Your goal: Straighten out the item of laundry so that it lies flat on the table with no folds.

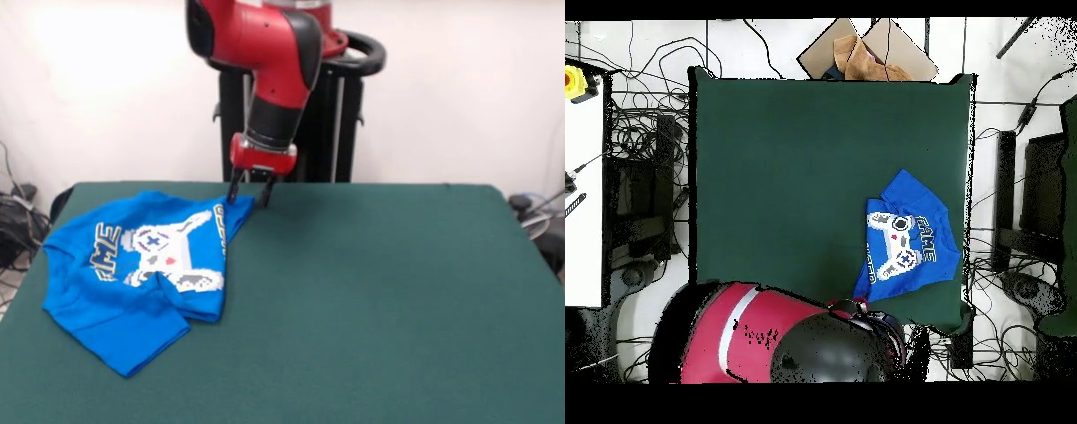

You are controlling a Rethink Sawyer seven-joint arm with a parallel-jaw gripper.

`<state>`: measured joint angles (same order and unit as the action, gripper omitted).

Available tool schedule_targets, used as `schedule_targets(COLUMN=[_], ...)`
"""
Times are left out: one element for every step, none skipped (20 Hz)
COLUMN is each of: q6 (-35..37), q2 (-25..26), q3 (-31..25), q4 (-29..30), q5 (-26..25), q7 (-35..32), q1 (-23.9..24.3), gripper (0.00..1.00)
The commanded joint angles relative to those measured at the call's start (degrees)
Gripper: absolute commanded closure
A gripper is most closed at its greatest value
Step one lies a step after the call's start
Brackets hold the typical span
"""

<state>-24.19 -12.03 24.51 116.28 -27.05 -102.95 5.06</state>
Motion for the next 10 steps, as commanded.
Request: schedule_targets(q6=[-0.6, 0.5, 2.7, 5.0, 6.7, 8.4, 9.9, 11.4, 13.0, 14.6], q2=[10.3, 9.8, 8.8, 7.9, 7.2, 6.9, 6.7, 6.5, 6.3, 6.1], q3=[-4.3, -5.7, -8.0, -10.3, -11.9, -13.8, -16.1, -18.4, -21.1, -23.7], q4=[-10.7, -11.5, -12.0, -12.5, -12.7, -13.0, -13.2, -13.4, -13.5, -13.6], q5=[6.3, 4.5, 2.2, 0.0, -1.2, -2.2, -3.6, -4.9, -6.8, -8.7], q7=[-8.3, -7.7, -7.1, -6.6, -6.1, -5.8, -5.5, -5.2, -4.9, -4.7], q1=[2.5, 4.2, 6.5, 8.7, 9.8, 11.0, 12.8, 14.6, 16.9, 19.0], gripper=[0.00, 0.00, 0.00, 0.00, 0.00, 0.00, 0.00, 0.00, 0.00, 1.00])
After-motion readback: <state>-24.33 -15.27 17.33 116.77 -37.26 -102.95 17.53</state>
